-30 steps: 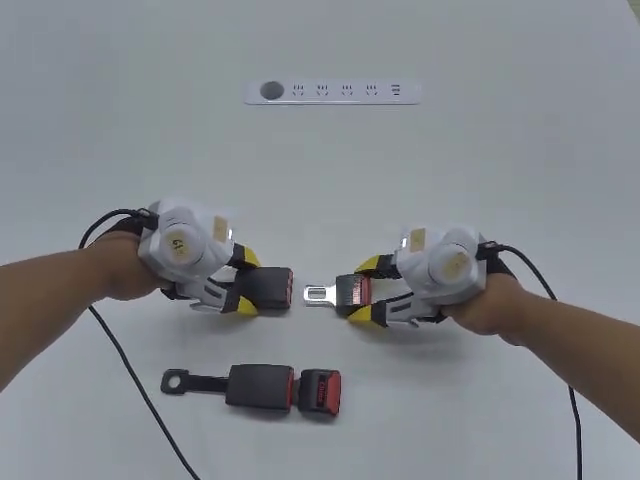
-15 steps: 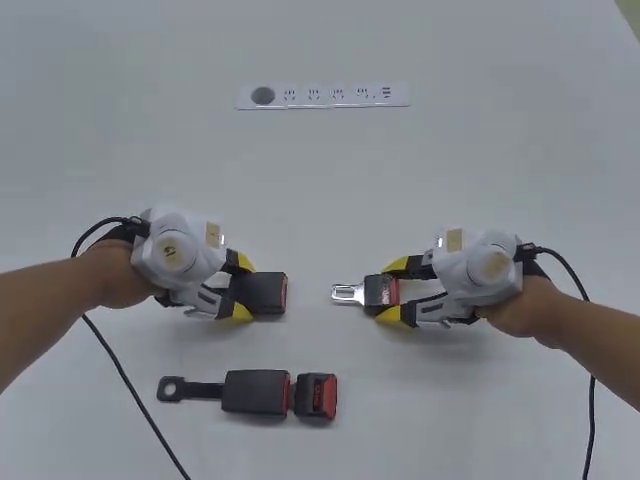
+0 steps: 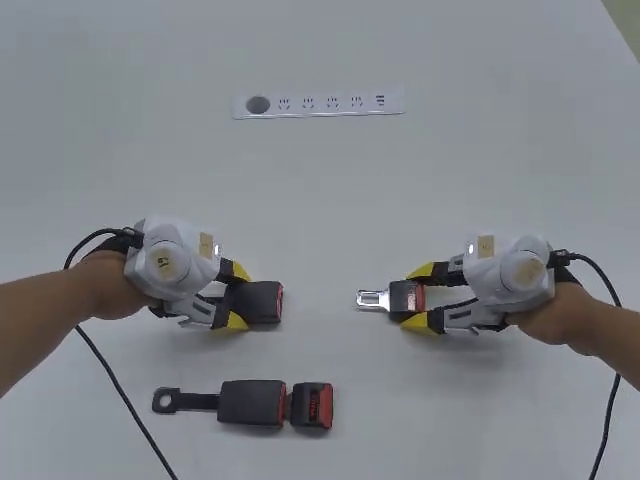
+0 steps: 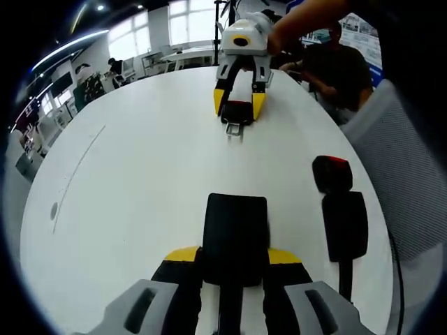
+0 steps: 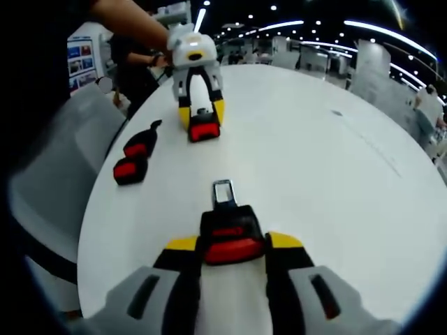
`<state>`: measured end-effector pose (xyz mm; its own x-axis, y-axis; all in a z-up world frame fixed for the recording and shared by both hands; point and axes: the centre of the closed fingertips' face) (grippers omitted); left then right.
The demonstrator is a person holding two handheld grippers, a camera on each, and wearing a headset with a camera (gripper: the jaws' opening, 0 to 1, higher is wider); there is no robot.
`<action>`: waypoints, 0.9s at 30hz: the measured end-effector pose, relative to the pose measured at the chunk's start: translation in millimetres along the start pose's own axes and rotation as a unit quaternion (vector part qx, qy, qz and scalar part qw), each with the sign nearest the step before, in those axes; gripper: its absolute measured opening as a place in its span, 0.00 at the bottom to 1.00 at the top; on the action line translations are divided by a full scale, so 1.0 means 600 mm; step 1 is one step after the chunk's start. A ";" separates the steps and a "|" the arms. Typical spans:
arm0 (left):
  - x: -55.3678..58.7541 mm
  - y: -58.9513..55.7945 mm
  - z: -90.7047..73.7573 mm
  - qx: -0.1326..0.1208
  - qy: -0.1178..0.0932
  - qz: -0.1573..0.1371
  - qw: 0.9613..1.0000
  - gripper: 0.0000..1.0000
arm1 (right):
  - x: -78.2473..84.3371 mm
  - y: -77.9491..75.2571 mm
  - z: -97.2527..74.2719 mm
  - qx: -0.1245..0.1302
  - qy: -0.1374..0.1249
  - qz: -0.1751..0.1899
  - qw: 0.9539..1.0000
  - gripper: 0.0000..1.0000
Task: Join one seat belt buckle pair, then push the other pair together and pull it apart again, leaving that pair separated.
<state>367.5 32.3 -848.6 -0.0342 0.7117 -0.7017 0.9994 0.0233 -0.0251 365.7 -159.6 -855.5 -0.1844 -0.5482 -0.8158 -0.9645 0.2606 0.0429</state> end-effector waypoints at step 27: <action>0.003 0.001 0.000 0.003 0.005 -0.003 1.000 0.35 | 0.031 -0.013 -0.067 0.015 0.016 0.013 1.000 0.37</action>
<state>368.1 33.7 -849.5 -0.0399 0.7189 -0.6940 0.9992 0.0226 -0.0340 362.2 -203.5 -847.7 -0.2149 -0.5662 -0.7958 -0.9534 0.2984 0.0452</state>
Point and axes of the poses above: the centre of the closed fingertips' face, and the gripper's own axes: z roughly forward along the fingers, y roughly to its left, x roughly out of its underside, and after that the axes turned 10 degrees about -y, right-handed
